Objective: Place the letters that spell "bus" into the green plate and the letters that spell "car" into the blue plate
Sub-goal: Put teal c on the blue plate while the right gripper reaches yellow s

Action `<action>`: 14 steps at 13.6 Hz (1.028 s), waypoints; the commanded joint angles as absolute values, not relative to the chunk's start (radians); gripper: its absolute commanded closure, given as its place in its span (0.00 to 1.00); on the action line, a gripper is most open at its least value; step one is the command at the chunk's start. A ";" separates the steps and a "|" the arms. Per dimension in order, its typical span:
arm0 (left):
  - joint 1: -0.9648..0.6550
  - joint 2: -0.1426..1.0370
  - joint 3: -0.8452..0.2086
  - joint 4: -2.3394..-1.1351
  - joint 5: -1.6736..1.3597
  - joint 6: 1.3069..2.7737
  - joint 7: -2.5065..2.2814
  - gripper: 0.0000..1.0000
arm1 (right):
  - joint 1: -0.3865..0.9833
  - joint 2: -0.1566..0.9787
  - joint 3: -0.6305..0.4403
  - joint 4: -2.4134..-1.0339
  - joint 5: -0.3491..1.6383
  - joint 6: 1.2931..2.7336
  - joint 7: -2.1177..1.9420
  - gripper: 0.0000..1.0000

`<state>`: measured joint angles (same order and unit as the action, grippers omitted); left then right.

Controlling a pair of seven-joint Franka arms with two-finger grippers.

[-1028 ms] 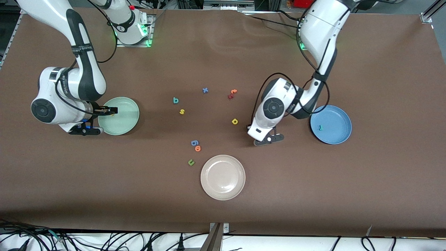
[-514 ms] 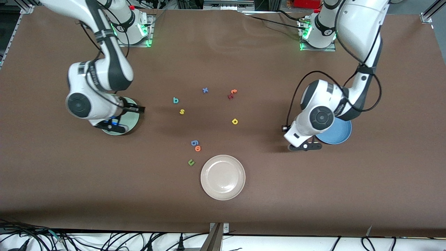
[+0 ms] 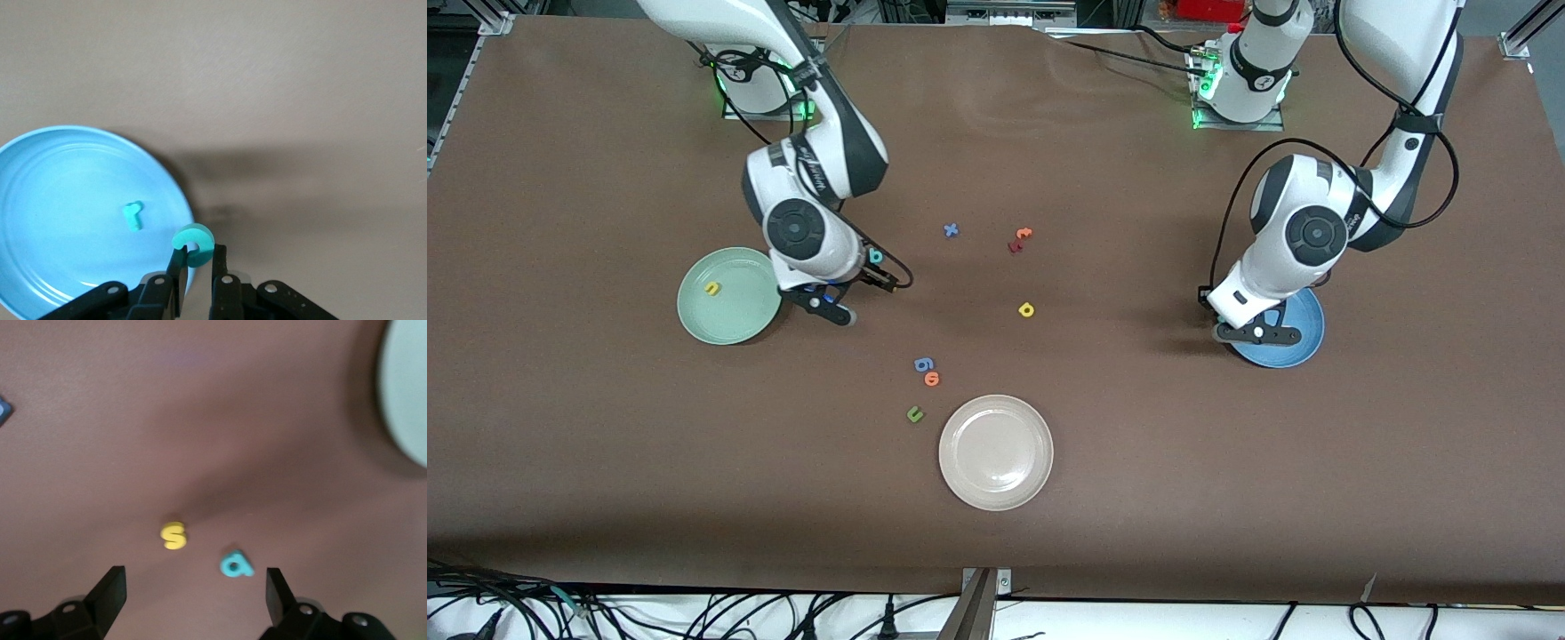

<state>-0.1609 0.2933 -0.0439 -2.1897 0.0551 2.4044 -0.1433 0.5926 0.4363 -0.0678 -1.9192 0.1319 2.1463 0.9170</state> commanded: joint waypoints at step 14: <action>-0.122 0.302 -0.145 -2.220 0.020 2.493 -0.174 0.00 | 0.673 0.505 -0.071 -2.068 0.135 2.470 1.017 0.12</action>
<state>-0.0663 0.2992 -0.0955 -2.2608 0.0446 2.5365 -0.0305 0.6624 0.5323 -0.0678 -2.0344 0.1319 2.4361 1.0046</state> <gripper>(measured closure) 0.207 0.119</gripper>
